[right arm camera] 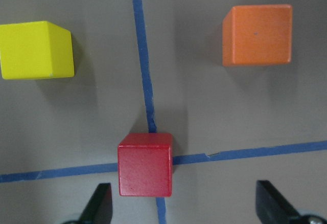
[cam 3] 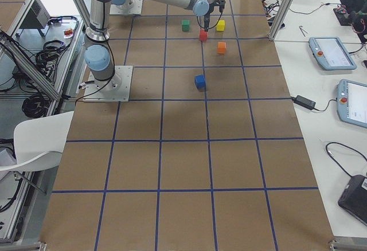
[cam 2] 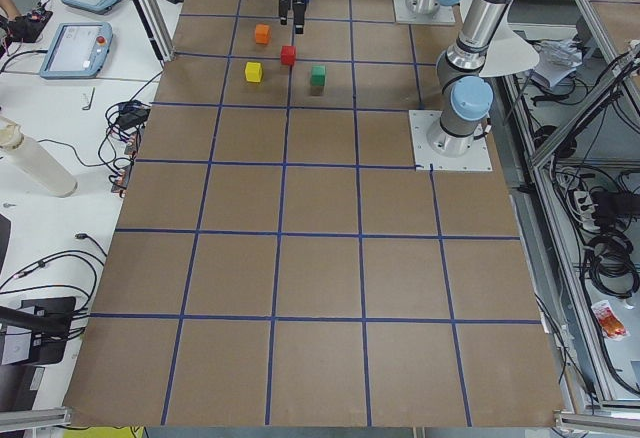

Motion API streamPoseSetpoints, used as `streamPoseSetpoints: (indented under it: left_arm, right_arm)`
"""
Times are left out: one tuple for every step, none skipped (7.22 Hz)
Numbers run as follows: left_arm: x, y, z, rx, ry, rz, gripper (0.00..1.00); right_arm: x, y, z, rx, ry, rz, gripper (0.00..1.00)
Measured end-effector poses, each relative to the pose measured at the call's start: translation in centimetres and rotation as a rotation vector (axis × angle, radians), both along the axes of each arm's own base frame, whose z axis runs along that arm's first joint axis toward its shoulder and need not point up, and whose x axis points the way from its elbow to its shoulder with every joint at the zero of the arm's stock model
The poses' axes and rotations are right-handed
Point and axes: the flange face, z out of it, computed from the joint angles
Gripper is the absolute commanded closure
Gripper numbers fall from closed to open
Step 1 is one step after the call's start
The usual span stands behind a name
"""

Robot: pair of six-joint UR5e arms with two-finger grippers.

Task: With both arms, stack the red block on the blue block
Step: 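Lower the right gripper onto the red cube and close it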

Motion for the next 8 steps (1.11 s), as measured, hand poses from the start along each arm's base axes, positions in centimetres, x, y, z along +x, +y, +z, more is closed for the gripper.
streamPoseSetpoints:
  left_arm:
    - [0.1,0.0,-0.1,0.006,-0.021,0.003,0.00]
    - [0.2,0.1,-0.2,0.009,-0.041,0.001,0.00]
    - [0.3,0.2,-0.3,0.010,-0.048,0.001,0.00]
    - [0.3,0.2,-0.4,0.012,-0.048,0.000,0.00]
    - [0.3,0.3,-0.4,0.015,-0.051,-0.003,0.00]
    - [0.3,0.3,-0.5,0.018,-0.055,-0.008,0.00]
    - [0.3,0.3,-0.5,0.021,-0.055,-0.011,0.00]
    - [0.3,0.4,-0.6,0.024,-0.054,-0.011,0.00]
  right_arm:
    - [0.4,-0.4,-1.3,-0.002,-0.005,-0.010,0.00]
    - [0.7,-0.7,-2.6,0.002,-0.010,-0.013,0.00]
    - [1.1,-0.8,-3.5,0.014,-0.030,-0.012,0.00]
    - [1.5,-0.8,-4.2,0.031,-0.061,-0.008,0.00]
    - [1.7,-0.7,-4.8,0.046,-0.077,-0.005,0.00]
    - [1.8,-0.7,-5.7,0.063,-0.079,-0.004,0.00]
    - [1.8,-0.7,-6.6,0.079,-0.076,-0.004,0.00]
    - [1.8,-0.7,-7.3,0.089,-0.073,-0.004,0.00]
